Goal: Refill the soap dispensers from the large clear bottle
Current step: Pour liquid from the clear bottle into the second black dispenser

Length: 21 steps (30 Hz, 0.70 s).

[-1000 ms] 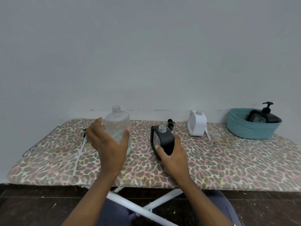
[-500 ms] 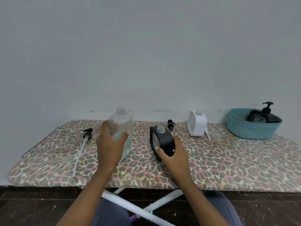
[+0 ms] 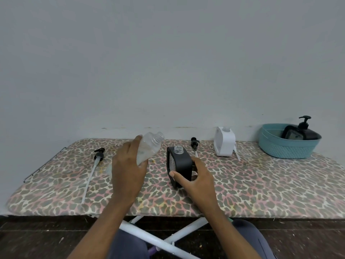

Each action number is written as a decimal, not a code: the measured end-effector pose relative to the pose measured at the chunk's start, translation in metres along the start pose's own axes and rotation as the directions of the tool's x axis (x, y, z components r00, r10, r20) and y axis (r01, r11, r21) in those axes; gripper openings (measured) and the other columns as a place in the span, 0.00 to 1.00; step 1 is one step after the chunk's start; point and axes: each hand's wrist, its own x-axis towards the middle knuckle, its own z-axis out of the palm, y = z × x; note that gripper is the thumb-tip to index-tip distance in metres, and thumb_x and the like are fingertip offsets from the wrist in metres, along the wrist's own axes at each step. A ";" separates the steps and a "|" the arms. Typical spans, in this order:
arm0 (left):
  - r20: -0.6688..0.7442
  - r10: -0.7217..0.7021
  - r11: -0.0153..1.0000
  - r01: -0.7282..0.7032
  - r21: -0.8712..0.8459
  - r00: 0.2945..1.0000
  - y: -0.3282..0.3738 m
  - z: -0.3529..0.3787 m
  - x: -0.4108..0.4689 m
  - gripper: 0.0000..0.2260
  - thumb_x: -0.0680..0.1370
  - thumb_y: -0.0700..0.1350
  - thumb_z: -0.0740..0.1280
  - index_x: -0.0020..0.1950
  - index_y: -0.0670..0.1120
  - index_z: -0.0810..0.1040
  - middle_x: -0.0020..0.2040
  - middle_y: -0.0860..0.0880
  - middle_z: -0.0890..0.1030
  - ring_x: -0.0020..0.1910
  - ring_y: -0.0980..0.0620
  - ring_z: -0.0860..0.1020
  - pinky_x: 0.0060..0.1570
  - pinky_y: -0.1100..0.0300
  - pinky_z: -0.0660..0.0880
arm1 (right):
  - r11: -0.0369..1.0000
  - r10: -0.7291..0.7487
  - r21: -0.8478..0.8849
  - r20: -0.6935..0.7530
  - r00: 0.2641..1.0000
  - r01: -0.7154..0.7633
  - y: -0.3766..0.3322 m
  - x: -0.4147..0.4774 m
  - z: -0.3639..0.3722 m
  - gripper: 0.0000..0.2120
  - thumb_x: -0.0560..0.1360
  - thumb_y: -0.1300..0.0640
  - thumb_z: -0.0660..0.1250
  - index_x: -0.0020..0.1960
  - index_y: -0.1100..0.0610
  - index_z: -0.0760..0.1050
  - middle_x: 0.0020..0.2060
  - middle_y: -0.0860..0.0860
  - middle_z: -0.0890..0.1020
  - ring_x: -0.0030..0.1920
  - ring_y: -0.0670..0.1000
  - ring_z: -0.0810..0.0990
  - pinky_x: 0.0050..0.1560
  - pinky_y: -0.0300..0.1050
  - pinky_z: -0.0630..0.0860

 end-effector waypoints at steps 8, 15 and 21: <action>0.027 0.061 0.991 -0.064 0.121 0.998 -0.002 0.003 -0.004 0.37 0.69 0.31 0.77 0.77 0.47 0.73 0.63 0.43 0.79 0.61 0.40 0.78 0.60 0.41 0.76 | 0.999 -0.011 -0.033 0.036 0.999 0.012 0.003 0.000 0.002 0.28 0.72 0.41 0.80 0.68 0.45 0.75 0.58 0.39 0.82 0.55 0.32 0.80 0.43 0.33 0.81; 0.032 0.101 0.978 -0.105 0.181 0.994 0.004 -0.001 -0.005 0.42 0.66 0.31 0.79 0.77 0.50 0.72 0.64 0.44 0.78 0.63 0.40 0.76 0.63 0.40 0.73 | 0.997 -0.018 -0.074 0.054 0.998 0.022 0.010 0.002 0.003 0.30 0.71 0.36 0.79 0.68 0.43 0.75 0.59 0.37 0.82 0.60 0.34 0.78 0.54 0.28 0.76; 0.030 0.130 0.964 -0.133 0.230 0.991 0.006 -0.002 -0.006 0.42 0.64 0.28 0.77 0.77 0.49 0.73 0.64 0.43 0.78 0.64 0.40 0.76 0.65 0.42 0.71 | 0.998 -0.006 -0.066 0.070 0.998 0.011 0.006 0.001 0.003 0.24 0.74 0.39 0.78 0.64 0.32 0.70 0.57 0.30 0.79 0.60 0.28 0.75 0.58 0.35 0.75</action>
